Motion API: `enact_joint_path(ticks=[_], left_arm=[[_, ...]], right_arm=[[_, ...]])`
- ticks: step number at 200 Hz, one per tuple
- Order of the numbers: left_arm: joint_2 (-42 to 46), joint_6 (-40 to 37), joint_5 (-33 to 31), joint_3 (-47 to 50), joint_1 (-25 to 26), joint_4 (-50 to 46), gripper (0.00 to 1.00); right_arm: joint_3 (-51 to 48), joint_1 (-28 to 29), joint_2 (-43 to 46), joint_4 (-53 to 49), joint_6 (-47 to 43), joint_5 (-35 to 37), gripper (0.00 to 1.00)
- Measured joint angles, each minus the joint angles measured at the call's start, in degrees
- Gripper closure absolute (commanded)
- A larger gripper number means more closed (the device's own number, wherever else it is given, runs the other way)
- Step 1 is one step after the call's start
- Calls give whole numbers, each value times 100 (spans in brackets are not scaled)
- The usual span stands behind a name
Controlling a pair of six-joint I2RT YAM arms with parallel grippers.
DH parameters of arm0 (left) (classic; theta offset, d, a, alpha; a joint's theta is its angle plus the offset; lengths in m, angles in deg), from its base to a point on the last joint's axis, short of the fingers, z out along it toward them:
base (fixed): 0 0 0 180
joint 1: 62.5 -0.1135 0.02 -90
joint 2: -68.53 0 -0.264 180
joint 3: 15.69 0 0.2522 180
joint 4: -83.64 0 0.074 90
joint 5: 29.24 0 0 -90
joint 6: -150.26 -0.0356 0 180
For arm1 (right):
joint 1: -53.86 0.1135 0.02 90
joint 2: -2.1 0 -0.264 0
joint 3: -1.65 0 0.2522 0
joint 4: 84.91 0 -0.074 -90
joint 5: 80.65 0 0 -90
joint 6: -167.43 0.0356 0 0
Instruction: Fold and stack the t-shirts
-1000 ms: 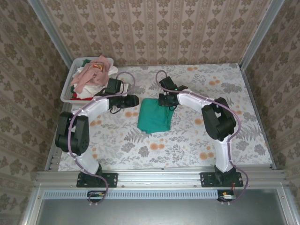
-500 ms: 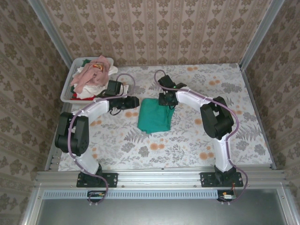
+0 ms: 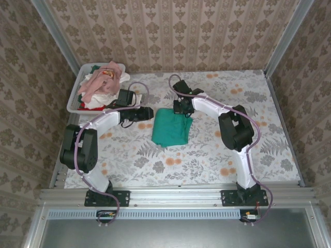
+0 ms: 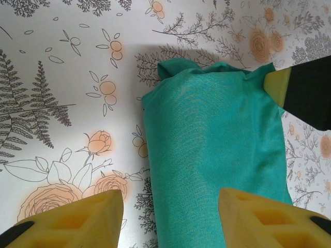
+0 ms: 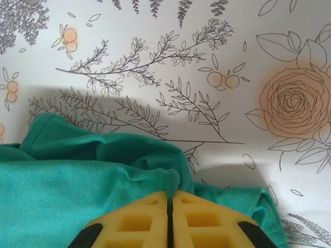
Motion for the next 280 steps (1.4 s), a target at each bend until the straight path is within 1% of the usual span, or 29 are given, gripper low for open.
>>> enact_joint_path(ticks=[22,70,105,133,171,191,217,234,264,280], left_arm=[[11,0,0,0,0,2,47],[13,0,24,0,2,2,47],[13,4,13,0,52,-2,48],[11,42,-70,0,315,17,49],[-68,42,-116,-2,741,48,49],[-236,42,-131,-2,905,79,49],[-483,42,-111,-2,1058,131,52],[-597,42,-61,-2,1088,133,52],[-566,39,-7,2,1038,142,51],[-551,37,9,2,992,138,50]], right_arm=[[-275,20,385,-2,15,31,97],[-955,79,1541,-61,109,66,99],[-1287,92,1941,-74,232,87,100],[-1849,98,2247,-11,361,142,100],[-3226,85,3058,343,619,271,100],[-3713,24,3176,605,704,269,100],[-3786,-76,3069,721,730,50,100],[-3694,-61,3222,708,732,-24,100],[-3659,350,4153,494,813,138,100],[-3910,579,4621,544,927,212,100]])
